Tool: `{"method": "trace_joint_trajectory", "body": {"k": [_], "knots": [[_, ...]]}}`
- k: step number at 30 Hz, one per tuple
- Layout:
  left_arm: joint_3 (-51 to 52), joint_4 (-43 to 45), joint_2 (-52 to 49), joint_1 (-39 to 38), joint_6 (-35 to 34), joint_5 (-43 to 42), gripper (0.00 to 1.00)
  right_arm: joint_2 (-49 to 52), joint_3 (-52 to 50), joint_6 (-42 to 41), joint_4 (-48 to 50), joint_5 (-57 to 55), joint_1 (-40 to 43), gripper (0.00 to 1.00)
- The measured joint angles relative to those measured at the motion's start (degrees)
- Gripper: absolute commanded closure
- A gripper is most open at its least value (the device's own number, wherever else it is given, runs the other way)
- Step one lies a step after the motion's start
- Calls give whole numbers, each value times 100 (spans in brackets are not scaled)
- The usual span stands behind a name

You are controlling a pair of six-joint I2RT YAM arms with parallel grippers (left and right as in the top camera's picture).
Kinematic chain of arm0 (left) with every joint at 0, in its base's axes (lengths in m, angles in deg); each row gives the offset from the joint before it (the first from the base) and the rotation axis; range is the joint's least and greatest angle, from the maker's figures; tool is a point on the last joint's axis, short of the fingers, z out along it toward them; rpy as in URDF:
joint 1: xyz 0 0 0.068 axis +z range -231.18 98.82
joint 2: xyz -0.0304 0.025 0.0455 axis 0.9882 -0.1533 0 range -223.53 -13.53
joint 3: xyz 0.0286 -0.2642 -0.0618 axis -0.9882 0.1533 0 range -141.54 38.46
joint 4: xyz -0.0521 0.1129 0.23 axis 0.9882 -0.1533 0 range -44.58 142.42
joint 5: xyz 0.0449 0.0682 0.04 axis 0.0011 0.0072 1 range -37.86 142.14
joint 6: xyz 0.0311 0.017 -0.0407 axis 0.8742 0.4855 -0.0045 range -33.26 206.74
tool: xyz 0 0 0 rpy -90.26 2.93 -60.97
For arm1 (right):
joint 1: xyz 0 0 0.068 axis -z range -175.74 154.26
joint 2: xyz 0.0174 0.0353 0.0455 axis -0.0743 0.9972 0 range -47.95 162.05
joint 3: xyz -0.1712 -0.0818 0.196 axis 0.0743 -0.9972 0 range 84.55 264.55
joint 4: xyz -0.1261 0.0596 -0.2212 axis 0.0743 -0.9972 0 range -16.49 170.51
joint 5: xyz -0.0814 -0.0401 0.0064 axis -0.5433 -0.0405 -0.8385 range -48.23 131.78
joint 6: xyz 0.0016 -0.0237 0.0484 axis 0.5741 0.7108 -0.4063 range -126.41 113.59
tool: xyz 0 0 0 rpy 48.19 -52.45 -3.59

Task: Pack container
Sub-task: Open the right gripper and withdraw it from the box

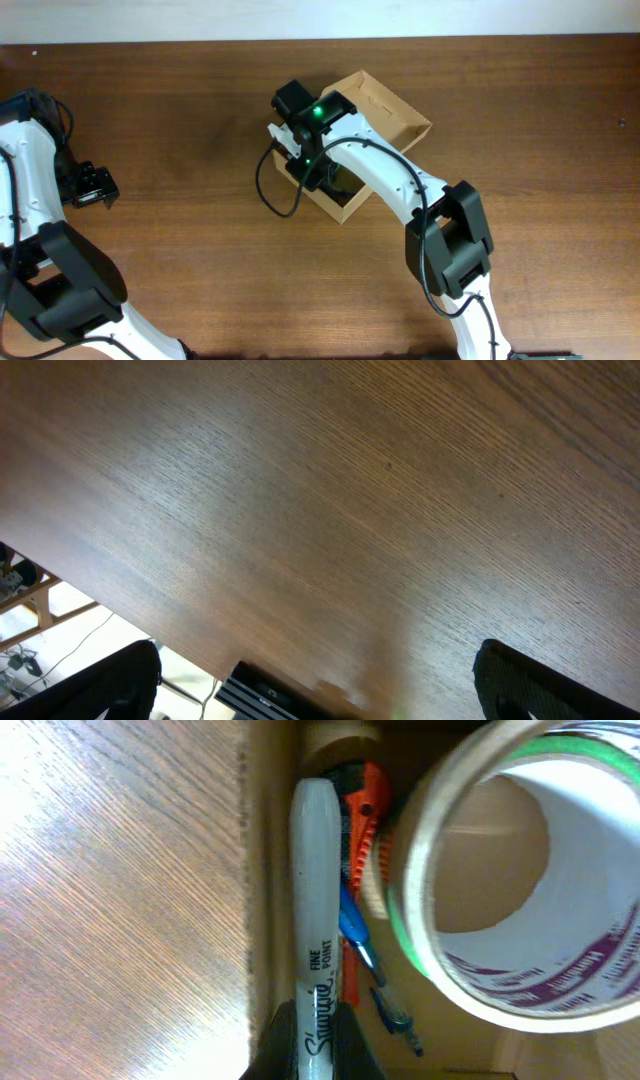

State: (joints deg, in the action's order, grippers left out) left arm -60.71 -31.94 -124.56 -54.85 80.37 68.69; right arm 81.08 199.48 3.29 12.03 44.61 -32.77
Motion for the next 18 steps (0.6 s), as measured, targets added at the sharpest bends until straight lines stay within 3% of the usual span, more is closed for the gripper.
{"method": "trace_joint_trajectory", "body": {"k": [2, 3, 11, 18], "knots": [[-2, 0, 0, 0, 0, -2, 0, 48, 0, -24, 2, 9, -13, 72], [0, 0, 0, 0, 0, -2, 0, 61, 0, -13, 7, 0, -13, 69], [0, 0, 0, 0, 0, 0, 0, 90, 177, 20, -306, -179, 42, 69], [0, 0, 0, 0, 0, 0, 0, -229, 1755, -66, -1097, -520, 321, 67]]}}
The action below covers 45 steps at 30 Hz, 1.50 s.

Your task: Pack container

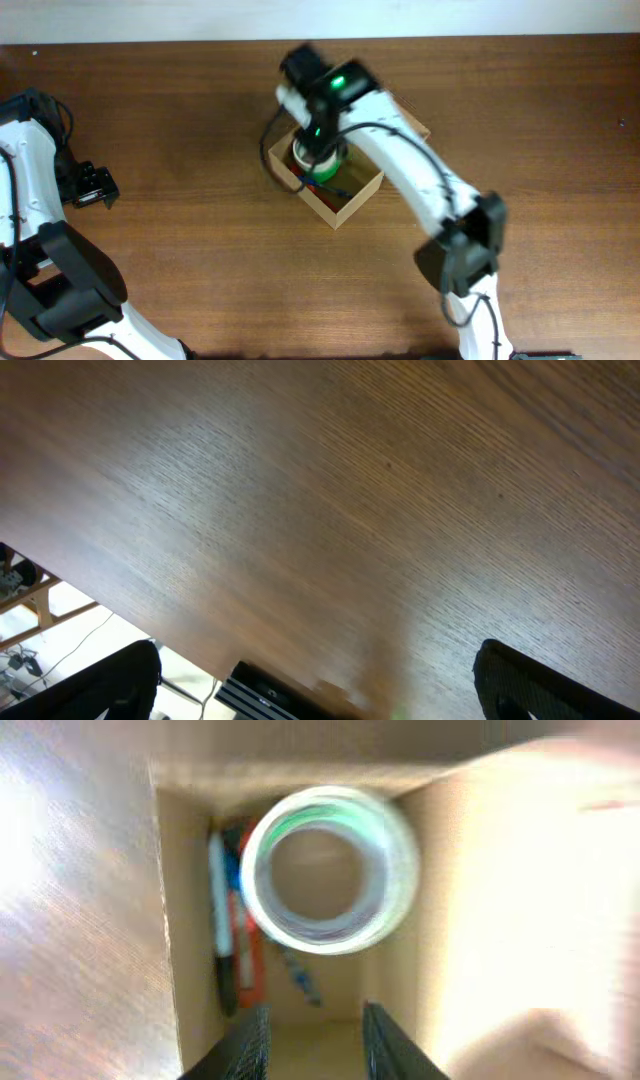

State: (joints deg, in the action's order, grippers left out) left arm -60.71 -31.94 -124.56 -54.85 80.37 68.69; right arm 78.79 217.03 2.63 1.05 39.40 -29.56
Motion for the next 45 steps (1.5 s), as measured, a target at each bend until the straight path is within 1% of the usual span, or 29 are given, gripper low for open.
{"method": "trace_joint_trajectory", "body": {"k": [3, 6, 8, 9, 10, 12, 14, 15, 16, 18, 19, 20, 21, 22, 23, 25, 26, 27, 29, 30, 33, 37, 42, 45], "knots": [[0, 4, 0, 0, 15, 2, 0, -658, 599, -94, -35, -278, 214, 64], [0, 4, 0, 0, 20, 7, 0, -1700, 820, -227, -13, -560, 603, 64], [0, 157, 0, 0, 22, 4, 0, -2500, 846, -354, -9, -721, 1110, 64], [0, 435, 0, 0, 33, 7, 0, -3042, 758, -476, 15, -813, 1628, 64], [0, 492, 0, 0, 37, 0, 0, -3235, 680, -531, 44, -846, 1856, 64], [0, 835, 0, 0, 39, -92, 0, -3910, 118, -756, 245, -907, 2761, 64], [0, 1082, 0, 0, 39, -345, 0, -4483, -793, -964, 590, -739, 3676, 64], [0, 1198, 0, 0, 39, -514, 0, -4621, -1130, -1034, 721, -612, 3930, 65], [0, 1327, 0, 0, 39, -726, 0, -4730, -1679, -1093, 890, -365, 4271, 65], [0, 1532, 0, 0, 39, -1191, 0, -4712, -2559, -1217, 1084, 66, 4642, 72], [0, 1641, 0, 0, 39, -1451, 0, -4590, -3128, -1318, 1226, 306, 4776, 73], [0, 1792, 0, 0, 37, -1794, 10, -4411, -3602, -1399, 1344, 483, 4843, 74], [0, 1895, 0, 0, 37, -2057, 32, -4218, -4030, -1497, 1506, 640, 4874, 75], [0, 2065, 0, -9, 28, -2411, 44, -3936, -4507, -1587, 1749, 828, 4876, 76], [0, 2212, 0, -20, 59, -2728, 48, -3598, -4972, -1685, 2015, 1049, 4861, 78], [0, 2474, 0, -68, 131, -3254, 50, -3060, -5530, -1853, 2402, 1373, 4798, 82], [0, 2562, 0, -114, 168, -3427, 56, -2776, -5718, -1945, 2570, 1519, 4741, 85], [0, 2634, 0, -190, 210, -3595, 65, -2529, -5812, -2044, 2726, 1652, 4675, 89], [-4, 2677, 0, -398, 319, -3768, 92, -2094, -5853, -2214, 3110, 1941, 4500, 96], [-4, 2675, 0, -496, 363, -3781, 98, -1937, -5851, -2306, 3346, 2076, 4406, 96], [-9, 2671, 0, -896, 498, -3716, 98, -1609, -5849, -2564, 3893, 2470, 4155, 96], [-50, 2634, 0, -1425, 667, -3506, 99, -1231, -5847, -2889, 4933, 3016, 3805, 96], [-70, 2581, 0, -1908, 772, -3117, 98, -1027, -5847, -3405, 6516, 3517, 3421, 96], [-70, 2570, 0, -2050, 813, -2942, 98, -1027, -5836, -3716, 7184, 3661, 3237, 96]]}}
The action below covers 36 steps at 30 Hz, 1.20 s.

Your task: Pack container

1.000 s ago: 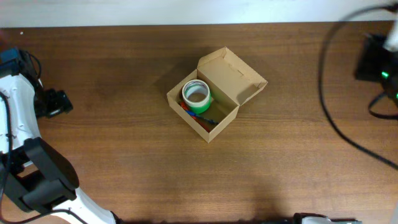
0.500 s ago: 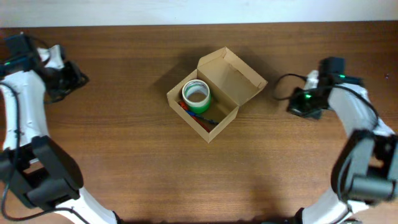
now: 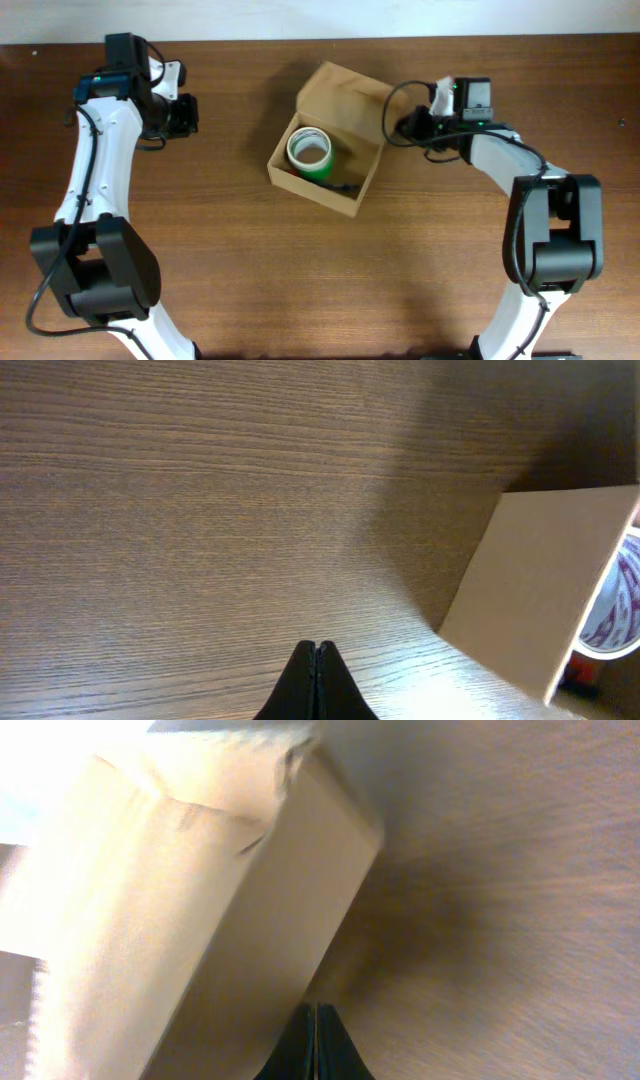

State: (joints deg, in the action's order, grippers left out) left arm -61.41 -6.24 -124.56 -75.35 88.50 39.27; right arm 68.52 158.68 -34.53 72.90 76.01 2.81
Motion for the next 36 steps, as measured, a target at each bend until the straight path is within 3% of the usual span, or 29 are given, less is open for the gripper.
{"method": "trace_joint_trajectory", "body": {"k": [5, 13, 17, 24, 36], "knots": [[0, 46, 0, -57, 61, 162, 85, 0, 0, -280, 492, 326, -282, 96], [-11, 282, -48, -57, 57, 208, 81, 0, 0, -387, 817, 782, -632, 96], [-48, 439, -369, -55, -22, -254, 68, 0, 0, -426, 817, 839, -605, 96], [-52, 907, -1176, -57, -450, -1493, 80, 0, 0, -476, 820, 717, -367, 96], [-52, 2400, -1502, -92, -2039, -2903, 94, 2, 0, -614, 894, 151, -323, 96]]}}
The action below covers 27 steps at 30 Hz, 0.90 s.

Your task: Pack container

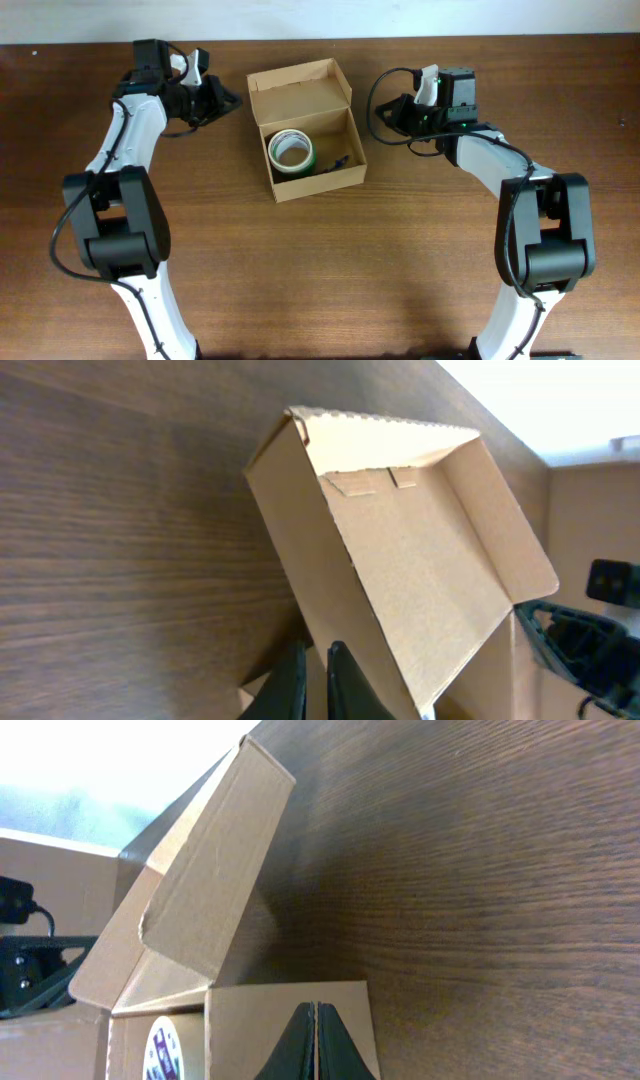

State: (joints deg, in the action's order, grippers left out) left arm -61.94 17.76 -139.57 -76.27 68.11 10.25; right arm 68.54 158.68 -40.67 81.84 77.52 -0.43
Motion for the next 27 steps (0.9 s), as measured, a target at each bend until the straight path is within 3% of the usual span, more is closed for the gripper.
{"method": "trace_joint_trajectory", "body": {"k": [4, 16, 27], "knots": [[0, -2, -120, -39, -280, -144, 98, 13, 0, -28, 55, -81, 0, 96], [0, 85, -638, -68, -739, -319, 98, 197, 0, -127, 278, -149, 0, 96], [0, 1751, -942, -170, -1705, -1108, 98, 898, 0, -570, 1427, -17, -138, 96]]}}
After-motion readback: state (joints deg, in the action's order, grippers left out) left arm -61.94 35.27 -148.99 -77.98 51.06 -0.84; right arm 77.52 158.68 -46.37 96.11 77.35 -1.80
